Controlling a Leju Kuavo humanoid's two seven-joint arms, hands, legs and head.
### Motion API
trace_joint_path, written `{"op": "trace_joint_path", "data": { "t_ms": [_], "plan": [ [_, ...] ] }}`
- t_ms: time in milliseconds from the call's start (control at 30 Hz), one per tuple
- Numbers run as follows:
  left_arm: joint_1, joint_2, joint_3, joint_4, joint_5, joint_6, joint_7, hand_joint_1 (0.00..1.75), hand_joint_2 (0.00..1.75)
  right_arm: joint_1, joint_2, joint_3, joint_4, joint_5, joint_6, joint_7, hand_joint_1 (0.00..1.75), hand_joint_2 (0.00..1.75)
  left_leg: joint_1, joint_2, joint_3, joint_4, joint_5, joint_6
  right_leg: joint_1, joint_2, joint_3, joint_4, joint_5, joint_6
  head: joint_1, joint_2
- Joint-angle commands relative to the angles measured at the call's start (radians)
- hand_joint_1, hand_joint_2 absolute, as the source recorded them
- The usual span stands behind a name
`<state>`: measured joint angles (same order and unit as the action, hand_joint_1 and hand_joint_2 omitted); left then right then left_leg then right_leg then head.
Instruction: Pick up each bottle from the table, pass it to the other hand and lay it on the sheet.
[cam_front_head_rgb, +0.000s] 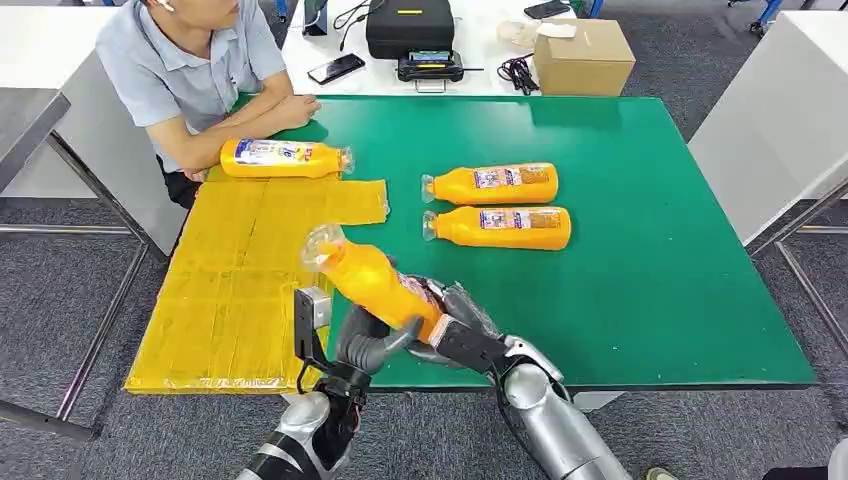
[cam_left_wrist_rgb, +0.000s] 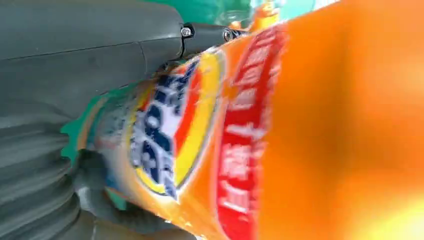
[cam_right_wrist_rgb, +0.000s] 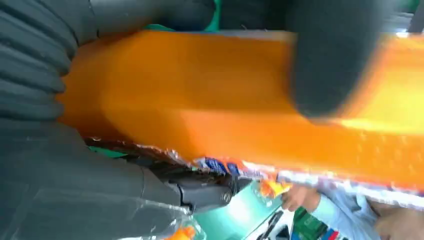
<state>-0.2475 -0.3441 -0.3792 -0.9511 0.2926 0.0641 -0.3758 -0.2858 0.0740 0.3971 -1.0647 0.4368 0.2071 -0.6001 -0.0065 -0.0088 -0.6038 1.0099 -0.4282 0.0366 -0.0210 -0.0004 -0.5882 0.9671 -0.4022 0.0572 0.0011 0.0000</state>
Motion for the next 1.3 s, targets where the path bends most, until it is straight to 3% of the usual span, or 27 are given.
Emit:
{"op": "trace_joint_path", "data": {
  "t_ms": [33, 233, 267, 300, 333, 367, 433, 767, 800, 900, 1000, 1100, 1167, 1300],
  "plan": [
    [0.004, -0.005, 0.067, -0.063, 0.029, -0.045, -0.024, 1.75, 1.75, -0.058, -0.002, 0.048, 0.156, -0.013, -0.001, -0.006, 1.75, 1.75, 0.001, 0.002, 0.003, 0.0, -0.001, -0.002, 0.001, 0.002, 0.003, -0.001, -0.001, -0.002, 0.0, 0.0],
    [0.006, -0.005, 0.066, -0.068, 0.018, -0.052, -0.033, 1.75, 1.75, -0.057, -0.003, 0.047, 0.159, -0.014, -0.001, -0.007, 1.73, 1.75, 0.001, 0.0, 0.003, 0.0, -0.002, -0.002, 0.002, 0.0, 0.003, -0.001, -0.001, -0.003, 0.0, 0.0],
    [0.008, -0.005, 0.065, -0.069, 0.031, -0.061, -0.033, 1.75, 1.75, -0.057, -0.002, 0.045, 0.164, -0.017, 0.001, -0.005, 1.54, 1.75, 0.001, 0.001, 0.002, 0.0, -0.001, -0.002, 0.001, 0.0, 0.002, -0.001, -0.001, -0.002, 0.0, 0.0],
    [0.007, -0.005, 0.065, -0.064, 0.032, -0.06, -0.033, 1.75, 1.75, -0.058, 0.0, 0.043, 0.171, -0.02, 0.001, -0.004, 1.45, 1.75, 0.002, 0.001, 0.004, 0.001, -0.002, -0.002, 0.002, 0.0, 0.004, 0.0, -0.002, -0.003, 0.0, 0.0],
    [0.006, -0.005, 0.065, -0.061, 0.026, -0.057, -0.038, 1.75, 1.75, -0.058, 0.002, 0.041, 0.176, -0.019, -0.003, -0.004, 1.1, 1.75, 0.002, 0.001, 0.003, 0.0, -0.002, -0.002, 0.002, 0.001, 0.003, -0.001, -0.001, -0.003, 0.0, 0.0],
    [0.006, -0.005, 0.066, -0.061, 0.025, -0.056, -0.039, 1.75, 1.75, -0.058, 0.003, 0.04, 0.176, -0.018, -0.004, -0.004, 0.26, 1.75, 0.001, 0.001, 0.002, 0.0, -0.001, -0.002, 0.001, 0.0, 0.002, -0.001, -0.001, -0.002, 0.0, 0.0],
    [0.006, -0.005, 0.067, -0.059, 0.023, -0.054, -0.039, 1.75, 1.75, -0.054, 0.012, 0.031, 0.179, -0.02, -0.013, -0.002, 0.0, 1.75, 0.002, 0.0, 0.004, 0.0, -0.002, -0.002, 0.002, -0.001, 0.004, -0.001, -0.001, -0.003, 0.0, 0.0],
    [-0.003, -0.005, 0.063, -0.051, -0.076, -0.025, -0.017, 1.75, 1.75, -0.048, 0.016, 0.013, 0.174, -0.008, -0.04, 0.011, 0.0, 1.75, 0.001, 0.001, 0.001, 0.0, -0.001, -0.002, 0.001, 0.0, 0.001, 0.0, -0.001, -0.002, 0.0, 0.0],
    [-0.014, 0.007, 0.046, -0.057, -0.222, 0.08, -0.019, 1.75, 1.75, -0.037, 0.013, 0.0, 0.163, -0.004, -0.052, 0.013, 0.0, 1.75, 0.002, 0.0, 0.002, 0.001, -0.002, -0.002, 0.002, 0.0, 0.002, 0.0, -0.002, -0.003, 0.0, 0.0],
    [0.003, 0.004, 0.082, -0.178, -0.512, 0.217, 0.021, 1.75, 1.75, 0.009, 0.006, -0.041, 0.104, 0.034, -0.089, 0.03, 0.0, 1.75, 0.001, -0.001, 0.0, 0.0, -0.001, -0.001, 0.001, -0.002, 0.0, 0.0, -0.001, -0.002, 0.0, 0.0],
    [0.017, 0.002, 0.13, -0.272, -0.595, 0.192, 0.049, 1.75, 1.75, 0.028, 0.016, -0.087, 0.082, 0.051, -0.11, 0.032, 0.0, 1.75, 0.001, -0.001, -0.001, 0.001, -0.001, -0.001, 0.001, -0.002, -0.001, 0.0, -0.001, -0.002, 0.0, 0.0],
    [0.022, 0.027, 0.12, -0.367, -1.136, 0.383, 0.11, 1.75, 1.75, 0.041, 0.036, -0.12, 0.041, 0.095, -0.116, 0.037, 0.0, 1.75, 0.001, 0.0, -0.001, 0.001, -0.001, -0.002, 0.001, 0.0, -0.001, 0.0, -0.001, -0.002, 0.0, 0.0],
    [0.023, 0.028, 0.138, -0.411, -1.333, 0.382, 0.209, 1.75, 1.75, 0.038, 0.037, -0.12, 0.02, 0.105, -0.111, 0.044, 0.0, 1.75, 0.001, 0.001, -0.001, 0.001, -0.001, -0.002, 0.001, 0.001, -0.002, 0.001, -0.001, -0.002, 0.0, 0.0],
    [0.014, 0.019, 0.184, -0.421, -1.315, 0.37, 0.212, 1.75, 1.75, 0.043, 0.036, -0.13, 0.0, 0.104, -0.114, 0.044, 0.0, 1.75, 0.001, 0.002, -0.001, 0.0, -0.001, -0.002, 0.001, 0.001, -0.002, 0.0, 0.0, -0.002, 0.0, 0.0]
  ]
}}
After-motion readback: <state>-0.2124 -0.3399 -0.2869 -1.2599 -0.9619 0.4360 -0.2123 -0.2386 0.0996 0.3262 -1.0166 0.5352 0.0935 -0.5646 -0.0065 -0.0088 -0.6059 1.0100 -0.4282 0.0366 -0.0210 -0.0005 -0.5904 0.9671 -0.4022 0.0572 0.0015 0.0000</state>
